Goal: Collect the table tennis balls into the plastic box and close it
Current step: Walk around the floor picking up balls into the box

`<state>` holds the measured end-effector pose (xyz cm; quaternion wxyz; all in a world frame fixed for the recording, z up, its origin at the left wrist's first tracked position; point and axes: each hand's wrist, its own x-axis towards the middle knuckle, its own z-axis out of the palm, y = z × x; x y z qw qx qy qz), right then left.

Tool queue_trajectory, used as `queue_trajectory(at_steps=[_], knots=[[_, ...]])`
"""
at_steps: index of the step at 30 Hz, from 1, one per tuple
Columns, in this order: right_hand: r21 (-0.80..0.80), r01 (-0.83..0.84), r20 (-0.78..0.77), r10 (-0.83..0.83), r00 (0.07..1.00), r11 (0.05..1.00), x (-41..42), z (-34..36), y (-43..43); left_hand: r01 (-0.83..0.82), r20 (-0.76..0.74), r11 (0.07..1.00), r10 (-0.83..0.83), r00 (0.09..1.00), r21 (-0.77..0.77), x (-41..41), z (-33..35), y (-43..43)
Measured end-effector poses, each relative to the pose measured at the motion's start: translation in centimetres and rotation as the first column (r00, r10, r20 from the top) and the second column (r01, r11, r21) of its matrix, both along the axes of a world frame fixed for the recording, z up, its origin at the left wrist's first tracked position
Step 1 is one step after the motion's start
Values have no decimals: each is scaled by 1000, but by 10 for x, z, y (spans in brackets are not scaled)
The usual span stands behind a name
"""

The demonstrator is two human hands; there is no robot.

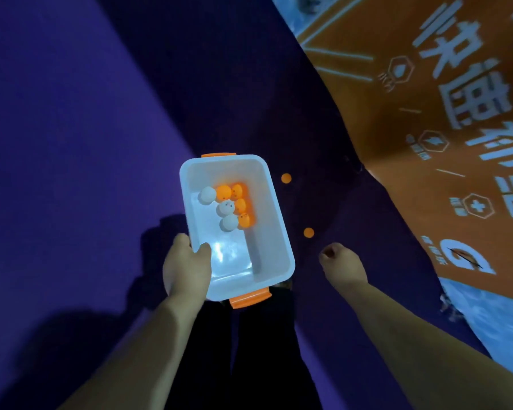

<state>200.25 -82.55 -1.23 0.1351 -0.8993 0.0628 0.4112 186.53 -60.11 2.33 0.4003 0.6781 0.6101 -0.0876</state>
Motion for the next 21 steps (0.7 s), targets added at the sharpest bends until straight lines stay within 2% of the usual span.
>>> queue_trajectory(at_steps=[6, 8, 11, 17, 21], knots=[[-105, -113, -48, 108, 993, 988, 47, -167, -18, -73, 5, 997, 73, 997, 12, 40, -138, -17], [-107, -102, -25, 100, 995, 989, 56, -218, -24, -121, 17, 993, 121, 993, -2, 47, -179, -23], [-133, -68, 28, 72, 997, 989, 61, -283, -31, -114, 28, 991, 112, 993, 67, 52, -234, -27], [-184, -78, 15, 82, 997, 980, 53, -361, -24, -105, 24, 988, 103, 994, 112, 62, -295, -27], [-128, -34, 140, 53, 989, 991, 60, -374, -17, -134, 12, 986, 133, 991, 96, 64, -310, -24]])
